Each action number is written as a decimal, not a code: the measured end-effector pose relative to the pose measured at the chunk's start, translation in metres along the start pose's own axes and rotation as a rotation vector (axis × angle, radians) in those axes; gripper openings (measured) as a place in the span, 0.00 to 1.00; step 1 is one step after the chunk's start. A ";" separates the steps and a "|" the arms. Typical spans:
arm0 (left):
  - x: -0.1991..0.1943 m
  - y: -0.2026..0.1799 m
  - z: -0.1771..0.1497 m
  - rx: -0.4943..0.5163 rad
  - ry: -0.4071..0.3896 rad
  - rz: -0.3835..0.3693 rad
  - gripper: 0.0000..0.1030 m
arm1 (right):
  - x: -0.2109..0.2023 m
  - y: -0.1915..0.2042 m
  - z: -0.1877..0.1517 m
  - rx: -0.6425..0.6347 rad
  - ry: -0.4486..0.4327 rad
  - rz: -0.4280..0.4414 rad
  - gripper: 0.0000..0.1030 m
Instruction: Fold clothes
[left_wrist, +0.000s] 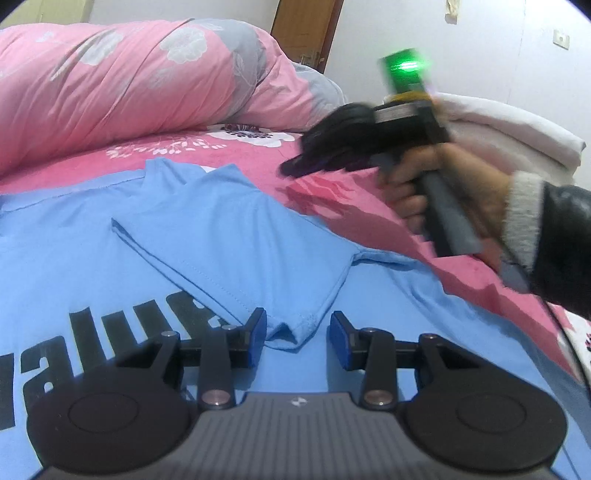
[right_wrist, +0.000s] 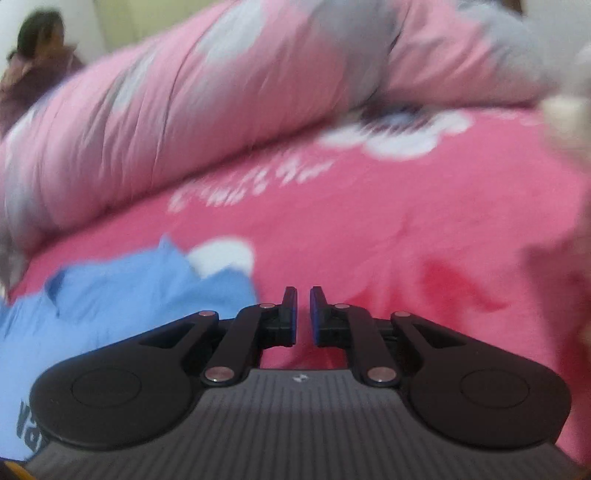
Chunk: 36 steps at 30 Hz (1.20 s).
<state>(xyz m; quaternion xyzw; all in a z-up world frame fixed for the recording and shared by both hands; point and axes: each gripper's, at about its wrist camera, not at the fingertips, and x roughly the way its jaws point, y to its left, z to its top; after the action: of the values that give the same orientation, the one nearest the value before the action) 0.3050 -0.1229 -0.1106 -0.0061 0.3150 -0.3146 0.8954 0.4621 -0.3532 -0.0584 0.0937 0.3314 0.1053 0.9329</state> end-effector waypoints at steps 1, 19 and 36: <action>0.000 0.001 0.000 -0.005 -0.001 -0.004 0.38 | -0.016 -0.001 -0.002 -0.026 -0.011 0.027 0.07; -0.005 0.002 0.004 -0.028 0.002 -0.017 0.43 | -0.213 -0.012 -0.086 -0.084 -0.007 -0.024 0.09; -0.091 -0.010 0.011 0.037 0.043 0.248 0.43 | -0.192 -0.037 -0.149 -0.013 0.069 -0.019 0.10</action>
<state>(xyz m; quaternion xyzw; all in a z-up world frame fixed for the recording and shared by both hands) 0.2508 -0.0814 -0.0490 0.0560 0.3268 -0.2074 0.9203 0.2264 -0.4222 -0.0662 0.0808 0.3635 0.1017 0.9225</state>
